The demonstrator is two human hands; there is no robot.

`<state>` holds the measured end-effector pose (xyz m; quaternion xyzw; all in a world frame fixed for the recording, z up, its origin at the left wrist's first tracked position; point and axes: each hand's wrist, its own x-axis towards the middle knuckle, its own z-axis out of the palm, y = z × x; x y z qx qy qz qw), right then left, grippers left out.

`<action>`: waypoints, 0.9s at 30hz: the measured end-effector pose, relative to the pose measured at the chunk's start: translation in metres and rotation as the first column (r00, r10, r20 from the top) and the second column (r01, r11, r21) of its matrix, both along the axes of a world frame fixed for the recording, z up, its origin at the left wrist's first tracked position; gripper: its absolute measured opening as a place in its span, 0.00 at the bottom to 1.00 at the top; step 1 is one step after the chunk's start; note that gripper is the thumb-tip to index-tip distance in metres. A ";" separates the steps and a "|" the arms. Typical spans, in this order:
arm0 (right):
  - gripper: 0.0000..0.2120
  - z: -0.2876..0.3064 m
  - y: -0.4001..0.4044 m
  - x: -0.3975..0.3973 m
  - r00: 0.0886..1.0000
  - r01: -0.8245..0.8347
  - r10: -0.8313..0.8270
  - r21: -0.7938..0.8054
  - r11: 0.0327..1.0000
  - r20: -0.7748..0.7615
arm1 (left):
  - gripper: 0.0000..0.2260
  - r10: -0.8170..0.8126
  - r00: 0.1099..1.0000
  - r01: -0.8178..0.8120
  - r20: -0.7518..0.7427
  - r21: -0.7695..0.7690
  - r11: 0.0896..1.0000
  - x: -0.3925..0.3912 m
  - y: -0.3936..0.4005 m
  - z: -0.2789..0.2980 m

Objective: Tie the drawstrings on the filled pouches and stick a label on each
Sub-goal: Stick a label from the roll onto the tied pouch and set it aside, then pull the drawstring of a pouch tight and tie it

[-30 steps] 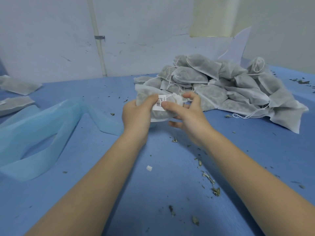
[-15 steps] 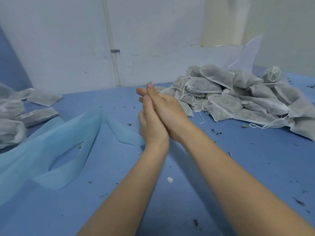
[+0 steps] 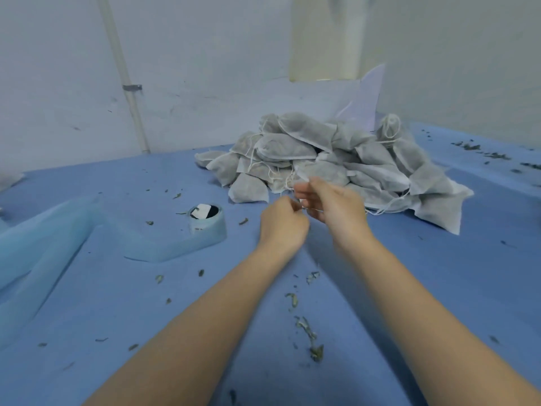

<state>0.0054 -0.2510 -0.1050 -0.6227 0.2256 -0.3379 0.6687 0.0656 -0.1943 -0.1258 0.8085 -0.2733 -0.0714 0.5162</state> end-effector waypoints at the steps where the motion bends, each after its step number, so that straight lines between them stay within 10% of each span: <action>1: 0.14 -0.001 -0.008 -0.003 0.999 0.052 -0.052 0.023 0.998 0.005 | 0.12 0.006 0.999 -0.009 0.041 0.072 0.997 0.004 -0.012 0.002; 13: 0.17 -0.009 -0.035 -0.004 0.988 0.154 -0.154 0.061 0.986 -0.009 | 0.14 0.150 0.986 -0.127 -0.076 0.251 0.960 0.031 -0.086 0.007; 27: 0.11 -0.021 -0.030 -0.005 0.990 0.041 -0.120 -0.653 0.756 -0.077 | 0.08 0.149 0.984 -0.164 0.096 0.165 0.973 0.011 -0.001 0.013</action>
